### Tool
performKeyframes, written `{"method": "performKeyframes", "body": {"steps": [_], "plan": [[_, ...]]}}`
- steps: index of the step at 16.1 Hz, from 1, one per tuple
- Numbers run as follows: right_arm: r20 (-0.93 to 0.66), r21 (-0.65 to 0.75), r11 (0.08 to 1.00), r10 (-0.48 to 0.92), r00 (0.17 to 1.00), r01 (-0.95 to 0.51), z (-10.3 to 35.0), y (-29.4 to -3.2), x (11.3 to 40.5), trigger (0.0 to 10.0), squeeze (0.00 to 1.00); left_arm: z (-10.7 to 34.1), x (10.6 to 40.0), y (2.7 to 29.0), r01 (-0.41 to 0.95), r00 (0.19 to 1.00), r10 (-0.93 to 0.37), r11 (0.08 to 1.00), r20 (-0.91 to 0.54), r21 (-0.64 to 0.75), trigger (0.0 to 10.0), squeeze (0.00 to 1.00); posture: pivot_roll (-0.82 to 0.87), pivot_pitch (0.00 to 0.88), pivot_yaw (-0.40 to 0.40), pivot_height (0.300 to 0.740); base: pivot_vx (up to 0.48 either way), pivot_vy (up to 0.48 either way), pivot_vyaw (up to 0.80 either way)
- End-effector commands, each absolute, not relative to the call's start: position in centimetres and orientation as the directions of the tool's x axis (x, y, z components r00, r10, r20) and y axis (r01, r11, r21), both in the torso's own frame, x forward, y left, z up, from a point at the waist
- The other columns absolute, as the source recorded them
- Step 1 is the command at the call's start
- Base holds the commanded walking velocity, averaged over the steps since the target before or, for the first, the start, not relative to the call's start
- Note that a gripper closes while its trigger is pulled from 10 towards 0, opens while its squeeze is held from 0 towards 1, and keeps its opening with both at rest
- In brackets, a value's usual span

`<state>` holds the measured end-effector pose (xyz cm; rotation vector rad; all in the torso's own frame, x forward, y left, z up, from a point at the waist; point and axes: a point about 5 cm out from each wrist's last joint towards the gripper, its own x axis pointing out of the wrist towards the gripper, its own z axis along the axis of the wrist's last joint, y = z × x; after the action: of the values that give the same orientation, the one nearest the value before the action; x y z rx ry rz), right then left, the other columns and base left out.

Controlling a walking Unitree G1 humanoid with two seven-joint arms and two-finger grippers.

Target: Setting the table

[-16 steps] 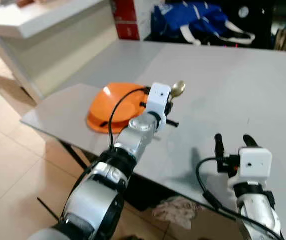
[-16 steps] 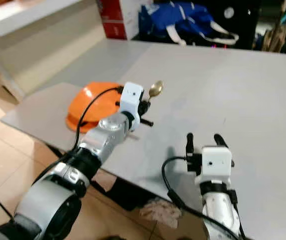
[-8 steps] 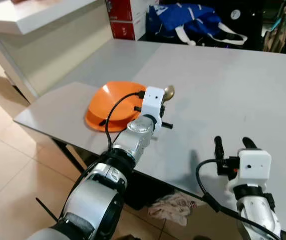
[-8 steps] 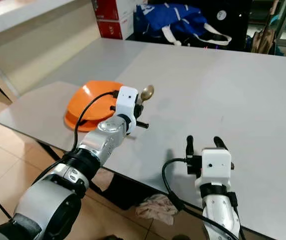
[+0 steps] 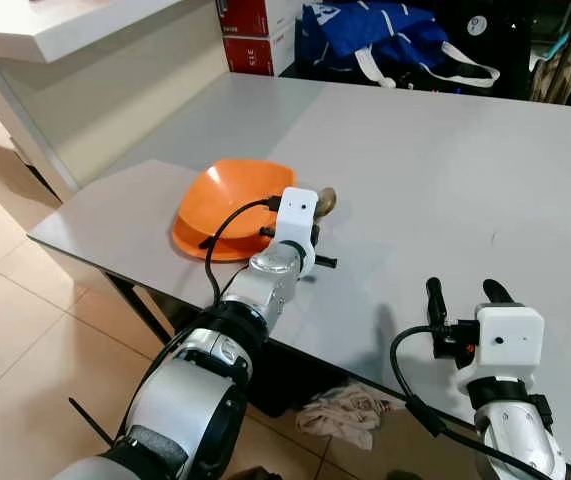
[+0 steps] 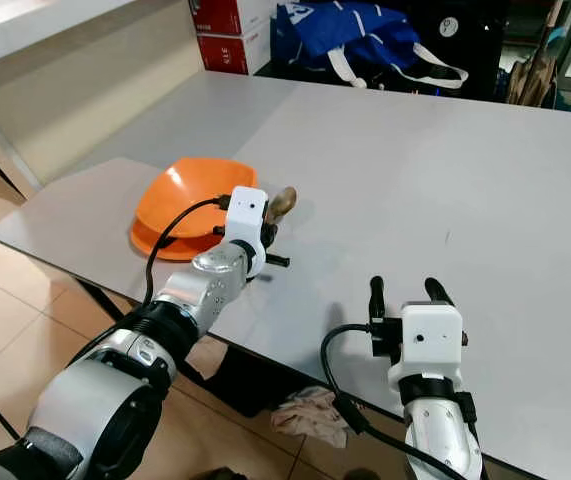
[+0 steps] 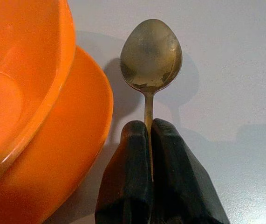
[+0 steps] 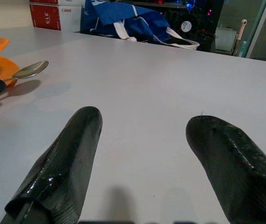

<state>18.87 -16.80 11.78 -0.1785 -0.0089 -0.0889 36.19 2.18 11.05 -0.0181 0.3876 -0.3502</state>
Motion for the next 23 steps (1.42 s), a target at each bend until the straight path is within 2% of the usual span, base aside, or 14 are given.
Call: {"method": "performKeyframes", "body": {"steps": [1, 4, 5, 6, 13, 23], "plan": [[0.017, -0.173, 0.982, -0.078, 0.997, 0.08, 11.87, -16.61, 18.89, 10.0, 0.0, 12.07, 34.17, -3.79, 0.446, 0.814, -0.479, 0.878, -0.33, -0.174, 10.0, 0.0, -0.2, 0.0, 0.146, 0.723, 0.0, 0.0, 0.0], [0.014, -0.173, 0.982, -0.079, 0.997, 0.08, 11.82, -16.69, 18.94, 10.0, 0.0, 12.34, 34.07, -4.22, 0.483, 0.802, -0.508, 0.861, -0.314, -0.159, 10.0, 0.0, -0.2, 0.0, 0.147, 0.723, 0.0, 0.0, 0.0], [0.015, -0.172, 0.982, -0.08, 0.997, 0.081, 11.82, -16.69, 18.98, 10.0, 0.0, 12.36, 34.12, -4.2, 0.484, 0.802, -0.507, 0.861, -0.315, -0.156, 10.0, 0.03, -0.2, 0.0, 0.148, 0.723, 0.0, 0.0, 0.0], [0.016, -0.172, 0.982, -0.08, 0.997, 0.082, 11.81, -16.7, 19.02, 10.0, 0.0, 12.35, 34.11, -4.2, 0.487, 0.801, -0.509, 0.86, -0.315, -0.152, 10.0, 0.98, -0.2, 0.0, 0.148, 0.723, 0.0, 0.0, 0.0], [0.017, -0.174, 0.981, -0.081, 0.997, 0.082, 11.75, -16.8, 19.15, 10.0, 0.0, 12.39, 34.39, -3.68, 0.44, 0.826, -0.466, 0.885, -0.318, -0.155, 10.0, 1.0, -0.2, 0.0, 0.145, 0.723, 0.0, 0.0, 0.0], [0.017, -0.174, 0.981, -0.081, 0.997, 0.082, 11.75, -16.8, 19.15, 10.0, 0.0, 12.39, 34.39, -3.68, 0.44, 0.826, -0.466, 0.885, -0.318, -0.155, 10.0, 1.0, -0.2, 0.0, 0.145, 0.723, 0.0, 0.0, 0.0]]}}
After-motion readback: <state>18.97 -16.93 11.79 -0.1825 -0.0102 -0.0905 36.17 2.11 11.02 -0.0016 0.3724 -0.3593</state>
